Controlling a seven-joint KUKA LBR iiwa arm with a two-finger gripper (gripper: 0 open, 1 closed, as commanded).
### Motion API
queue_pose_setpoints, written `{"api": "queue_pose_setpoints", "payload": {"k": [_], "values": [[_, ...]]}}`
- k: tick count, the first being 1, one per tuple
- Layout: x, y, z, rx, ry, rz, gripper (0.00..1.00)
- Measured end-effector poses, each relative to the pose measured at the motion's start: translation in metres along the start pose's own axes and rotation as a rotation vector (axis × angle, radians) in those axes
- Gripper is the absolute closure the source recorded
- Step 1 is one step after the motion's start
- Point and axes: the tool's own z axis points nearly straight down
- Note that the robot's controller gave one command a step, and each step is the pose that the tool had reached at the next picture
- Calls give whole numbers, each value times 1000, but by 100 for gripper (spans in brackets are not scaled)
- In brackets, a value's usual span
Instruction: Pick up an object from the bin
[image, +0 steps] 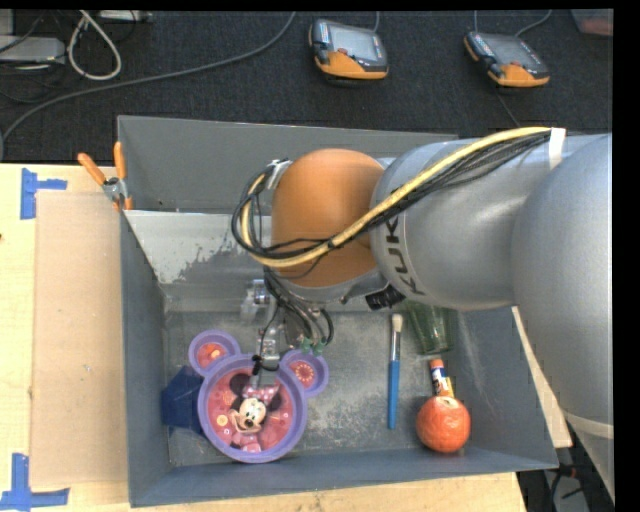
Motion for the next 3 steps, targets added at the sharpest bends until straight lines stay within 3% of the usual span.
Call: {"api": "queue_pose_setpoints", "payload": {"k": [1, 2, 3], "values": [[-2, -1, -4, -1, -7, 6, 0], [-9, -7, 67, -2, -6, 146, 0], [-11, -5, 87, -3, -6, 183, 0]]}}
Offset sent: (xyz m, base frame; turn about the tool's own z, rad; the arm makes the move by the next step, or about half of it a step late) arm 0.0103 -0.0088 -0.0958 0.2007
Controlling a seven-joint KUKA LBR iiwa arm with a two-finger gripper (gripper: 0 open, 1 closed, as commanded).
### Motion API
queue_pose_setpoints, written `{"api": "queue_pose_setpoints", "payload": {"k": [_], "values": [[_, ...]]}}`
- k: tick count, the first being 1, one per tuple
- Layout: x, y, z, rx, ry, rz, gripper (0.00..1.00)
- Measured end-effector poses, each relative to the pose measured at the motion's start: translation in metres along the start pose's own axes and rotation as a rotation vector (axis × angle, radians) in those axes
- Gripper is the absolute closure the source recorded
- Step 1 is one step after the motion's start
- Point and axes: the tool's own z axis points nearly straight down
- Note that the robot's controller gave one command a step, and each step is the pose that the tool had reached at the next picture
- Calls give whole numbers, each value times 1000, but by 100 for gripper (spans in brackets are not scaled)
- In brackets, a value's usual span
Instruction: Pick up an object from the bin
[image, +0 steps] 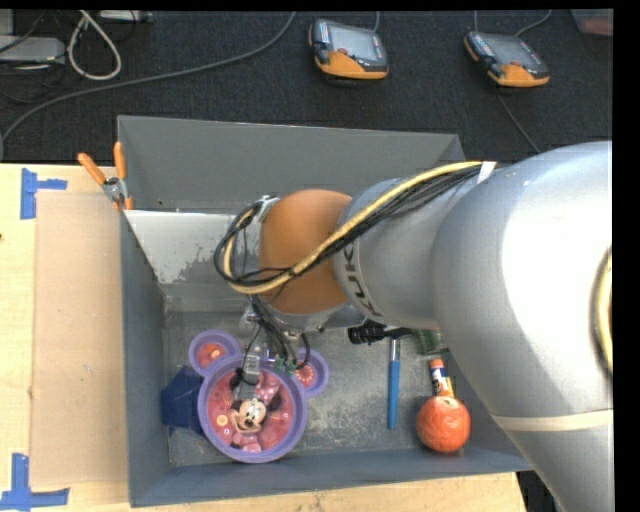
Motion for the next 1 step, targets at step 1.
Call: {"api": "queue_pose_setpoints", "payload": {"k": [1], "values": [[0, 0, -6, 0, 0, 0, 0]]}}
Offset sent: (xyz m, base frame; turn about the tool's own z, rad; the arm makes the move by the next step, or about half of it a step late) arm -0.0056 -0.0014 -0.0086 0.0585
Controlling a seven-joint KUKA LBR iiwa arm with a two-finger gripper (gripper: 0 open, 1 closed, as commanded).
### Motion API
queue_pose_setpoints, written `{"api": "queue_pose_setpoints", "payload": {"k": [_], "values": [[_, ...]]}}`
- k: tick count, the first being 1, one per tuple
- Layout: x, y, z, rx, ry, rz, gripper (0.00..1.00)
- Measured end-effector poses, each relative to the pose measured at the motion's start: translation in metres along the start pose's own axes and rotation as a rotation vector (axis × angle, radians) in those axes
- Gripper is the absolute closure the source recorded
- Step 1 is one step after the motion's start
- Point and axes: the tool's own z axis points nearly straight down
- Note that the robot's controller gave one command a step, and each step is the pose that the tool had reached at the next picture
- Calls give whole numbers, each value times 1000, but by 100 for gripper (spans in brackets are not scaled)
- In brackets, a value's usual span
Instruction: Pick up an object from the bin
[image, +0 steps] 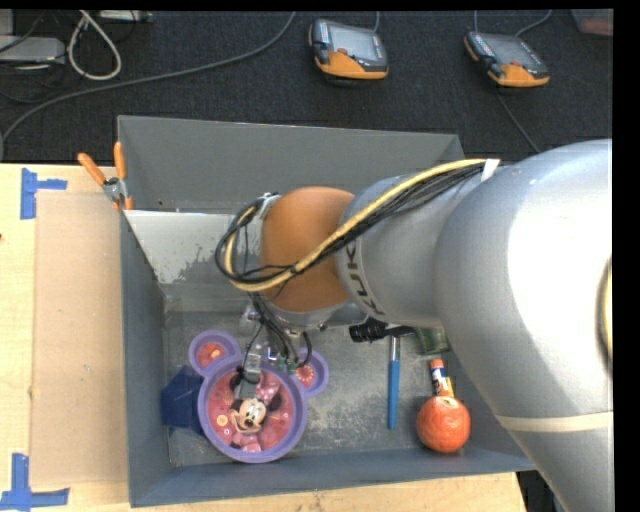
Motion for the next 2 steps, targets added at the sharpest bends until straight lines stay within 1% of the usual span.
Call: {"api": "queue_pose_setpoints", "payload": {"k": [1, 2], "values": [[5, -2, 15, -2, -1, 59, 0], [5, -2, 14, -2, -2, 91, 100]]}}
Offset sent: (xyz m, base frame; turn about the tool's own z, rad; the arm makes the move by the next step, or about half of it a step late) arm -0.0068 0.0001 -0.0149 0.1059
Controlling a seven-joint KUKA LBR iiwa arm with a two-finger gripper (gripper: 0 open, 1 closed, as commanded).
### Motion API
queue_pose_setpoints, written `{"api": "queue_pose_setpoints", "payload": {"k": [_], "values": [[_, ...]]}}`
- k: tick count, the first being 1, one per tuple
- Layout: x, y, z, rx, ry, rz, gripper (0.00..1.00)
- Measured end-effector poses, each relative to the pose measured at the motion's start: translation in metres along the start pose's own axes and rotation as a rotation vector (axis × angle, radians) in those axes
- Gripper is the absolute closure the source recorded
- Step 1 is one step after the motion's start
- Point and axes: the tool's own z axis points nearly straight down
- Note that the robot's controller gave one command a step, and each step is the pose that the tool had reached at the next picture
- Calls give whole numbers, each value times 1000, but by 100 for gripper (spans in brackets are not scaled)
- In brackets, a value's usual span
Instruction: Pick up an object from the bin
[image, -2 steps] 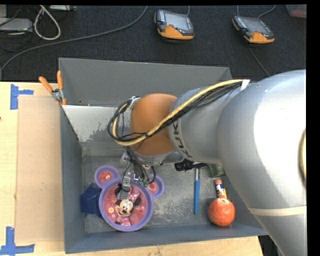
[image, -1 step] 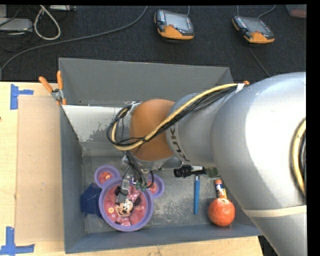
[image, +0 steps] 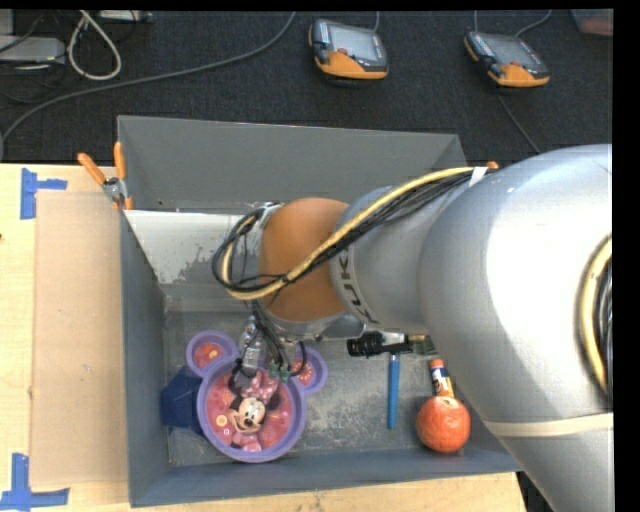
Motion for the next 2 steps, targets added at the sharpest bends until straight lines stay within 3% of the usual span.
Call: {"api": "queue_pose_setpoints", "payload": {"k": [2], "values": [[0, 0, -13, 0, 2, 10, 100]]}}
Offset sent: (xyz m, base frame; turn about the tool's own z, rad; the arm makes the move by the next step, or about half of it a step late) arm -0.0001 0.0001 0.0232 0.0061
